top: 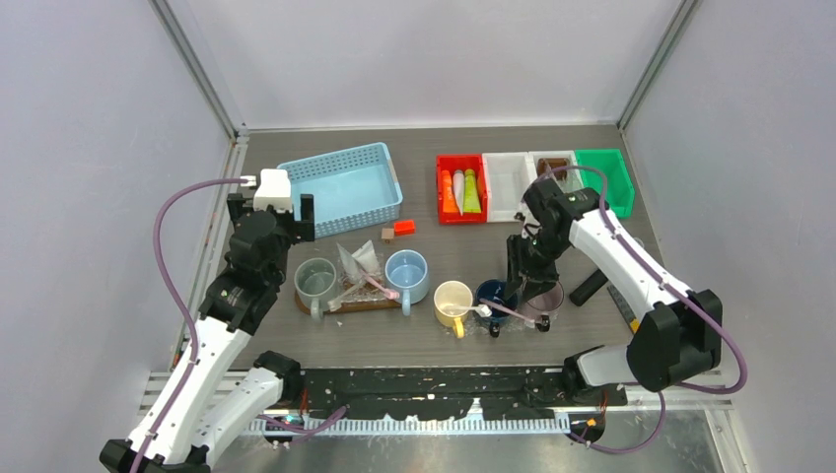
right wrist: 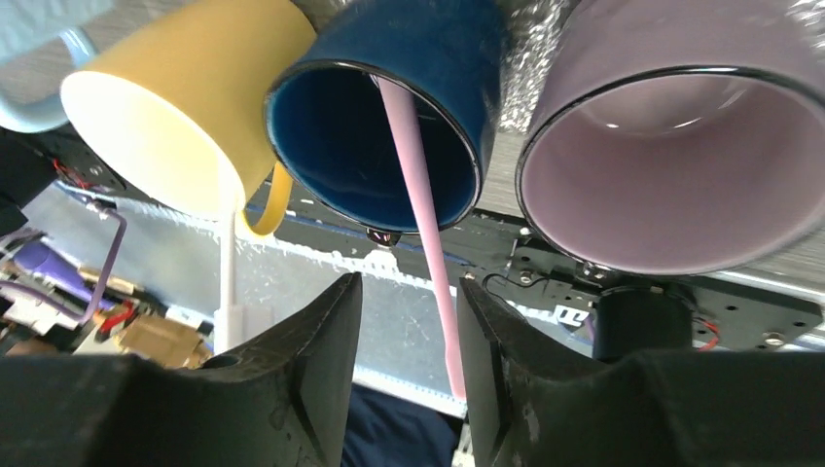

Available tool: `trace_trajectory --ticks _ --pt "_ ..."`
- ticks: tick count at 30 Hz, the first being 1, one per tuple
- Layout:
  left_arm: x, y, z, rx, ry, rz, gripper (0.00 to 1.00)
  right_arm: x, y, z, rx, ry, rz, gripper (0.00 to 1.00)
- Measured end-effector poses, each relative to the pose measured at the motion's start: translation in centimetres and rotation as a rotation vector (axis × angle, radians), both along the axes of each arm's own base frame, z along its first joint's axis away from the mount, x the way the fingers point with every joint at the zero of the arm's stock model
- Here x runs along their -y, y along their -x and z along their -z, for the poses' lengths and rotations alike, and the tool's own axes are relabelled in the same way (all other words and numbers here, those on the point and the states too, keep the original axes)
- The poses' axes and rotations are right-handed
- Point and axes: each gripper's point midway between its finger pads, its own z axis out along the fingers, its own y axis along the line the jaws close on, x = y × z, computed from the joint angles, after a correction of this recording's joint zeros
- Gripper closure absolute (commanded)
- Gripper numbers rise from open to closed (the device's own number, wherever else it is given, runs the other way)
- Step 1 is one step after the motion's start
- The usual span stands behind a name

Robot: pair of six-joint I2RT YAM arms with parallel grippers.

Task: Prepare toiletry sets of a toothbrush and toothpaste on the tray
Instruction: Place the toothbrush in the cup, then pick up the toothbrush from the storage box.

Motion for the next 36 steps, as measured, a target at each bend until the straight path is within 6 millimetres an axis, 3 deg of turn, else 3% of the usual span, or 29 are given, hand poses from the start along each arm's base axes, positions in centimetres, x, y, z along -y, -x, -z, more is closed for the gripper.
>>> trace_trajectory --ticks 8,14,18,24,28,31,36 --pt "0.1 0.0 0.0 0.0 0.001 0.003 0.07 2.0 -5.5 -6.1 0.31 0.124 0.037 0.37" --pt "0.1 0.0 -0.1 0.003 0.005 0.007 0.07 6.1 -9.6 -8.8 0.508 0.333 0.126 0.29" --pt "0.2 0.1 -0.2 0.009 0.012 0.01 0.07 10.0 -13.4 -10.1 0.608 0.439 0.284 0.29" --pt "0.2 0.3 -0.4 0.019 0.026 0.012 0.07 18.1 -18.8 -12.1 0.752 0.509 0.644 0.31" --pt "0.2 0.4 -0.5 0.023 0.029 0.015 0.07 21.9 -21.9 -11.2 0.764 0.514 0.765 0.32" --pt "0.3 0.4 -0.5 0.023 0.03 0.017 0.07 24.5 -24.2 -8.8 0.723 0.496 0.819 0.34" --pt "0.3 0.4 -0.3 0.02 0.029 0.017 0.07 26.5 -26.4 -4.2 0.622 0.424 0.857 0.37"
